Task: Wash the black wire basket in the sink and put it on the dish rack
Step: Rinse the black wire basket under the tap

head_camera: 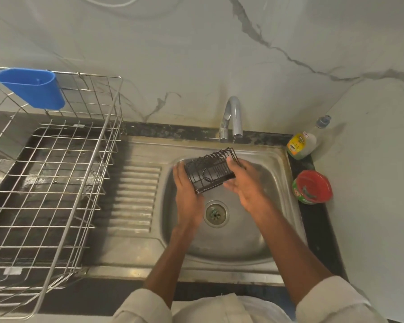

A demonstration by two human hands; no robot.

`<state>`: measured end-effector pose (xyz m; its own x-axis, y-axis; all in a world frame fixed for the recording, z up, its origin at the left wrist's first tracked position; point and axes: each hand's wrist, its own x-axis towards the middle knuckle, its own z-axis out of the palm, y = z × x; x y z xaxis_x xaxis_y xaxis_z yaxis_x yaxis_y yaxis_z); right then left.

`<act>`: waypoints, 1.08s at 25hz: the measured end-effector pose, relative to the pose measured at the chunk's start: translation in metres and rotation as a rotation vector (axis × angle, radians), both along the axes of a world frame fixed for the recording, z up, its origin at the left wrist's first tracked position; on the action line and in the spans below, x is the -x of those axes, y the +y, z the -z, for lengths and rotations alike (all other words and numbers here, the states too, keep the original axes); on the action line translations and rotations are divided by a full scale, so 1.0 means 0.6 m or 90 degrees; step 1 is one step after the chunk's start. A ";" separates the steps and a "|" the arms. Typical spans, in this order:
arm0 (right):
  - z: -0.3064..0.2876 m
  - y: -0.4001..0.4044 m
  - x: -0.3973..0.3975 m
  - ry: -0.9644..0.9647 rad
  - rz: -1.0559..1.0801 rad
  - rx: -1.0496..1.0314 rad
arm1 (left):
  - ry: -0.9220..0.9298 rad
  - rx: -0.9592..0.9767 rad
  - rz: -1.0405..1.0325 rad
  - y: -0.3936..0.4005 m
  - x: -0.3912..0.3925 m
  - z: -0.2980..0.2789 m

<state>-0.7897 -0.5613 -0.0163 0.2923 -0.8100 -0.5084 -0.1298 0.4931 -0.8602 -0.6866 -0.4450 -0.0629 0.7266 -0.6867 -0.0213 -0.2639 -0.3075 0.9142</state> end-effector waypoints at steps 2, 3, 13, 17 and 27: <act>-0.005 -0.021 -0.001 0.021 -0.006 0.058 | 0.035 -0.009 0.036 0.008 0.002 0.007; -0.009 -0.034 -0.002 0.037 -0.030 0.081 | 0.043 0.002 0.036 0.013 0.000 0.009; -0.059 -0.038 0.001 0.134 -0.221 0.179 | 0.043 0.043 0.019 0.036 -0.016 -0.012; -0.041 -0.041 0.067 0.169 -0.158 0.112 | 0.026 0.010 0.135 -0.006 -0.023 -0.021; -0.017 -0.032 0.159 0.184 0.053 -0.116 | 0.299 -0.135 0.613 -0.102 -0.110 -0.028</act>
<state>-0.8849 -0.5803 -0.0058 0.0521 -0.7132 -0.6991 -0.3088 0.6542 -0.6904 -0.6209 -0.5061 -0.0460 -0.2246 -0.9126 -0.3416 -0.1171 -0.3227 0.9392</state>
